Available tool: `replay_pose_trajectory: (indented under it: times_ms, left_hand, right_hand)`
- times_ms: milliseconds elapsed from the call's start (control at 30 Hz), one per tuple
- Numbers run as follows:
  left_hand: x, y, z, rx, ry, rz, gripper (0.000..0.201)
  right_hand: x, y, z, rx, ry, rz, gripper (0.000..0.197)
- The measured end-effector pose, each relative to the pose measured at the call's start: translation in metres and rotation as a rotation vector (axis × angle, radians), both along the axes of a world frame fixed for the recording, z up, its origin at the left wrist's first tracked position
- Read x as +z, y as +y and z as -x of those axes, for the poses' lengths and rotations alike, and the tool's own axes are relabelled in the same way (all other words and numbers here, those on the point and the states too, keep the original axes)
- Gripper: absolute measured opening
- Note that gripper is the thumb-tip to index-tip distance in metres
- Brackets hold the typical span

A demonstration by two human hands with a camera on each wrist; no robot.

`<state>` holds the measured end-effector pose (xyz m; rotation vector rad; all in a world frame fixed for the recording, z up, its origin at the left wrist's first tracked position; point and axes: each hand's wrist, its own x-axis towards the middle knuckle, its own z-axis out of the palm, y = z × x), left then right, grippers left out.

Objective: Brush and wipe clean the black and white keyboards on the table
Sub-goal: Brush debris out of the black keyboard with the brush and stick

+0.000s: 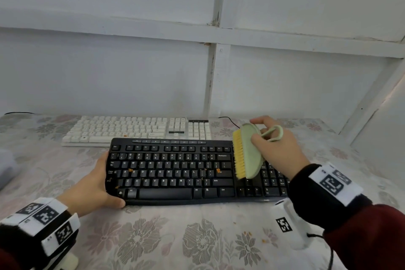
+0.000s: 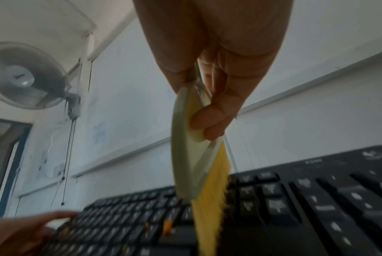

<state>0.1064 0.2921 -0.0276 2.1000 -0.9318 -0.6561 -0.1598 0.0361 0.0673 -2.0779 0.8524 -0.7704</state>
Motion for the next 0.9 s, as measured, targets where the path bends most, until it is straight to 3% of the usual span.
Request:
replay_pose_trajectory:
  times_ms: [233,300,467,567,667,900]
  left_hand:
    - [-0.002,0.000,-0.003,0.003,-0.001,0.009,0.115]
    - [-0.001,-0.001,-0.002,0.009,0.001,0.009,0.116]
    - [0.001,-0.001,0.000,0.002,-0.005,-0.002,0.116]
    - [0.002,-0.001,0.001,0.001,-0.018,-0.021,0.117]
    - [0.002,-0.001,0.001,-0.002,-0.028,-0.015,0.116]
    - [0.001,0.000,0.001,0.004,-0.028,0.030,0.115]
  right_hand:
    - [-0.017,0.023,0.024,0.145,0.227,-0.053,0.020]
    - [-0.005,0.020,0.030,0.115,0.194,-0.057,0.021]
    - [0.021,0.000,0.023,-0.043,-0.079,-0.108,0.015]
    - [0.024,-0.007,0.010,-0.085,-0.149,-0.217,0.019]
    - [0.021,-0.004,-0.002,-0.032,-0.130,-0.244,0.022]
    - [0.003,0.017,-0.015,0.040,0.037,-0.084,0.024]
